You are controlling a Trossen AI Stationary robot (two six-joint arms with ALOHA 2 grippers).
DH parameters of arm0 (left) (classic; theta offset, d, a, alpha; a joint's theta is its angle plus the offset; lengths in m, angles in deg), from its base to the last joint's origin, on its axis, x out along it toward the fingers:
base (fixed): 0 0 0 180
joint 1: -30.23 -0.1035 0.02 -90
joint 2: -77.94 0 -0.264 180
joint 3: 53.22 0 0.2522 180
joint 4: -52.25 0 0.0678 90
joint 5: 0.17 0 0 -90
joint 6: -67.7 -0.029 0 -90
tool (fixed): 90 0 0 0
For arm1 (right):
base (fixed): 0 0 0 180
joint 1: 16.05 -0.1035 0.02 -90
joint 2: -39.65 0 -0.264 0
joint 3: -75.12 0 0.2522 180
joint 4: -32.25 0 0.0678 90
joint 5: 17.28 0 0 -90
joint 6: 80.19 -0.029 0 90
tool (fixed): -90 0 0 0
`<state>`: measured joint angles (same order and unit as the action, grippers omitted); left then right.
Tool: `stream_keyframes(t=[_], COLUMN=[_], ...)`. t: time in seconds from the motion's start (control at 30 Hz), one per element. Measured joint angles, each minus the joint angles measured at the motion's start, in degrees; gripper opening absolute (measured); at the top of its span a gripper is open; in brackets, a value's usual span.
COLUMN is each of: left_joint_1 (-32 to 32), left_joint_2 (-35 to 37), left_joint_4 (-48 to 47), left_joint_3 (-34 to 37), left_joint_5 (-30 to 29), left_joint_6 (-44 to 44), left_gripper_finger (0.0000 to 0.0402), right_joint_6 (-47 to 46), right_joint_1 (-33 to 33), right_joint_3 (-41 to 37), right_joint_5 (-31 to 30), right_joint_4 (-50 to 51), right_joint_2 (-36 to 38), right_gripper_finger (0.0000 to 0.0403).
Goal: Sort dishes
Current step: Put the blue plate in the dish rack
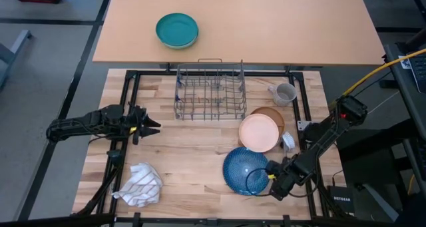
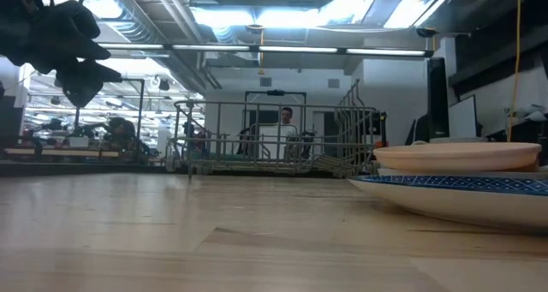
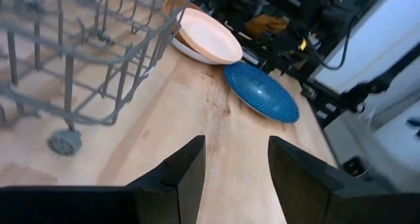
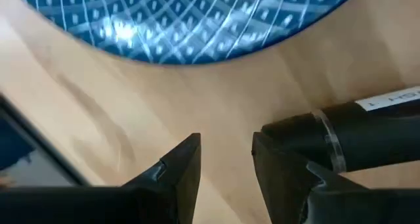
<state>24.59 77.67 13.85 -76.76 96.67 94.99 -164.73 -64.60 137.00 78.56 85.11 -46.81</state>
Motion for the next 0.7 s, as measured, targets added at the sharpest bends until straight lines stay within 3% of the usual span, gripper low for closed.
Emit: stream_keyframes(t=[0.13, 0.37, 0.7], left_joint_1=[0.0, 0.0, 0.0], left_joint_2=[0.0, 0.0, 0.0], left_joint_4=[0.0, 0.0, 0.4], left_joint_3=[0.0, 0.0, 0.4], left_joint_5=[-0.3, -4.7, -5.9], left_joint_6=[3.8, -0.2, 2.6], left_gripper_finger=[0.0155, 0.0155, 0.0155], right_joint_6=[-0.7, -3.6, -10.0], right_joint_1=[0.2, 0.2, 0.2], right_joint_3=[0.0, 0.0, -0.1], right_joint_5=[-4.7, -13.5, -13.1], right_joint_4=[0.3, -0.3, 0.9], right_joint_2=[0.0, -0.9, -1.3], right_gripper_finger=[0.0144, 0.0144, 0.0144])
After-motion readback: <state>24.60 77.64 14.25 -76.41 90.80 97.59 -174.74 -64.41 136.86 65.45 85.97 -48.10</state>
